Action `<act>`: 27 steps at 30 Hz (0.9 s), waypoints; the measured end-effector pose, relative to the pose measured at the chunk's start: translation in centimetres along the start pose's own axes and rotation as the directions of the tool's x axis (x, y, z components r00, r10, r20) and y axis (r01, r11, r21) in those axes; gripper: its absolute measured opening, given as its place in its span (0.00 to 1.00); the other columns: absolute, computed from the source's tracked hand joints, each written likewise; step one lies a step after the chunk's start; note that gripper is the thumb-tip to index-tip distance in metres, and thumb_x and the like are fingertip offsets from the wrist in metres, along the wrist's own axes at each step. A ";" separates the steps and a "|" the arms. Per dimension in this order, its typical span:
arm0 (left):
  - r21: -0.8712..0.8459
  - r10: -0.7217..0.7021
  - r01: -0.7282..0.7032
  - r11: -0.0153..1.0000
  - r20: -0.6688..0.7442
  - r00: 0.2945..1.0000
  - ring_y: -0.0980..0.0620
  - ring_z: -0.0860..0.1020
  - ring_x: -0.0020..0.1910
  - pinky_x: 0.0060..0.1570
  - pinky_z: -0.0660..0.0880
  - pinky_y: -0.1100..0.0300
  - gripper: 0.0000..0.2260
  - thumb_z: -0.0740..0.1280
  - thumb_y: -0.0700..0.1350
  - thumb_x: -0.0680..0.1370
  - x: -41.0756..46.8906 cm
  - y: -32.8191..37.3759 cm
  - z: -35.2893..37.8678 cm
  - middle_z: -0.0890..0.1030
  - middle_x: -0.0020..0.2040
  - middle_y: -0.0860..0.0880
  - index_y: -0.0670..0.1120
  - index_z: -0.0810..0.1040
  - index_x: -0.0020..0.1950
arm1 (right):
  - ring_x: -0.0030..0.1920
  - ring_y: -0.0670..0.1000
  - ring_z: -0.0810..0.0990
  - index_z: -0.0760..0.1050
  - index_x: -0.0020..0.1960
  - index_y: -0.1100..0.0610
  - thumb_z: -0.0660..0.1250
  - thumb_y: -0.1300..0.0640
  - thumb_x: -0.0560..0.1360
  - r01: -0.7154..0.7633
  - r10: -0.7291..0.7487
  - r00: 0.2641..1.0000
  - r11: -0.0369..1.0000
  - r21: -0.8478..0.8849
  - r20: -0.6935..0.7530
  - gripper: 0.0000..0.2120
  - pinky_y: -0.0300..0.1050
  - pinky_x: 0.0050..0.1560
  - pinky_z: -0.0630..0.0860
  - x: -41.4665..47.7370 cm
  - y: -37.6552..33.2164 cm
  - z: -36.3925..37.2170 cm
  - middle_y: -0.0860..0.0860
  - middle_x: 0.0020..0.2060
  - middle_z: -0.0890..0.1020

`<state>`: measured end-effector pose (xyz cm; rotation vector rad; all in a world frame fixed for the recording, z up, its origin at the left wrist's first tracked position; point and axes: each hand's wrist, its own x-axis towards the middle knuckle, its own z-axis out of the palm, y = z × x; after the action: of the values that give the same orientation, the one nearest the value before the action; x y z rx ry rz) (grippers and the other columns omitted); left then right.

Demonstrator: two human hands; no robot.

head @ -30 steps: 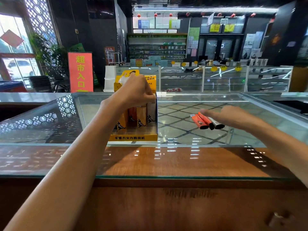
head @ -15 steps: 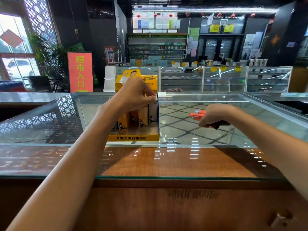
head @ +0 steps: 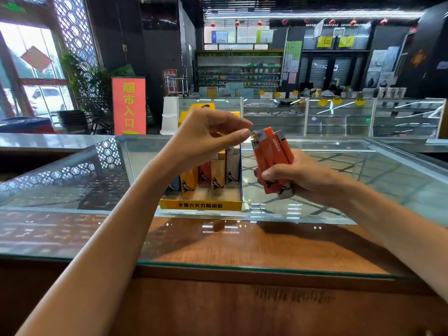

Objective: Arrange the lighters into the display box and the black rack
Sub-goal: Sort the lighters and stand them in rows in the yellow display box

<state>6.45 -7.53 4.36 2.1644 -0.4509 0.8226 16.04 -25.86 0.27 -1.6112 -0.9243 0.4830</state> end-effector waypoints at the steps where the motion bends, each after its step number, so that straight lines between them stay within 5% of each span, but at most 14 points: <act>1: -0.004 0.000 0.000 1.000 0.014 1.000 0.55 0.81 0.43 0.45 0.77 0.65 0.12 0.71 0.43 0.73 -0.1 0.1 0.1 0.84 0.46 0.46 0.40 0.81 0.55 | 0.40 0.54 0.77 0.75 0.46 0.58 0.72 0.60 0.63 0.008 -0.008 1.000 1.000 0.003 0.000 0.13 0.52 0.43 0.70 -0.1 0.1 0.3 0.55 0.38 0.78; 7: 0.030 0.045 -0.047 0.998 0.070 0.997 0.54 0.79 0.39 0.36 0.74 0.68 0.12 0.74 0.42 0.70 -0.1 0.7 1.3 0.83 0.43 0.44 0.40 0.82 0.52 | 0.44 0.56 0.79 0.77 0.46 0.57 0.73 0.58 0.61 0.021 -0.026 0.999 0.995 -0.101 -0.041 0.15 0.65 0.53 0.73 -0.4 0.5 0.9 0.52 0.37 0.82; 11: 0.014 -0.009 0.008 1.000 0.076 0.997 0.45 0.81 0.42 0.43 0.78 0.55 0.10 0.74 0.39 0.70 -0.1 0.7 1.5 0.83 0.44 0.39 0.37 0.82 0.50 | 0.45 0.59 0.80 0.77 0.46 0.56 0.73 0.56 0.60 0.030 -0.040 0.997 0.987 -0.157 -0.060 0.15 0.68 0.54 0.73 -0.3 0.7 1.2 0.59 0.42 0.82; 13: -0.021 -0.042 0.044 0.999 0.089 0.995 0.46 0.82 0.43 0.45 0.79 0.56 0.10 0.73 0.38 0.70 -0.1 0.5 1.3 0.83 0.44 0.40 0.36 0.81 0.50 | 0.42 0.56 0.80 0.78 0.45 0.55 0.73 0.56 0.60 0.042 -0.051 0.997 0.988 -0.149 -0.058 0.14 0.65 0.49 0.76 -0.2 0.9 1.1 0.58 0.40 0.82; 18: -0.171 -0.177 0.169 0.971 -0.035 0.984 0.58 0.81 0.39 0.40 0.77 0.67 0.06 0.70 0.39 0.73 0.1 -0.5 -0.5 0.84 0.40 0.50 0.40 0.81 0.49 | 0.31 0.47 0.79 0.82 0.40 0.51 0.74 0.64 0.67 0.072 -0.072 0.997 0.993 -0.095 0.001 0.08 0.38 0.28 0.74 -0.4 1.2 0.8 0.50 0.31 0.81; 20: -0.186 -0.213 0.190 0.964 -0.112 0.971 0.58 0.82 0.40 0.41 0.77 0.67 0.06 0.69 0.40 0.74 0.0 -1.0 -2.0 0.84 0.40 0.52 0.42 0.81 0.50 | 0.30 0.48 0.77 0.79 0.42 0.55 0.74 0.61 0.65 0.038 -0.039 0.999 0.997 -0.073 -0.014 0.07 0.37 0.26 0.72 -0.6 1.2 0.6 0.52 0.32 0.79; 23: -0.133 -0.220 0.198 0.971 -0.180 0.959 0.57 0.82 0.41 0.42 0.77 0.67 0.06 0.68 0.40 0.74 -0.7 -1.4 -3.8 0.84 0.42 0.51 0.43 0.81 0.50 | 0.34 0.49 0.76 0.75 0.49 0.60 0.74 0.53 0.60 0.000 -0.002 1.000 0.998 -0.058 -0.027 0.21 0.39 0.30 0.73 -0.6 1.1 0.3 0.54 0.36 0.78; 27: -0.018 -0.244 0.245 0.969 -0.179 0.953 0.59 0.81 0.39 0.43 0.78 0.68 0.10 0.69 0.37 0.73 -1.8 -1.6 -5.7 0.83 0.42 0.51 0.39 0.80 0.53 | 0.31 0.48 0.76 0.75 0.47 0.60 0.73 0.54 0.61 0.012 -0.012 1.000 1.000 -0.017 -0.001 0.18 0.36 0.29 0.73 -0.5 1.1 0.6 0.54 0.34 0.77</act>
<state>3.66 -2.07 5.16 2.0749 -0.0861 0.8686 15.66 -25.86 -1.06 -1.6197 -0.9391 0.4669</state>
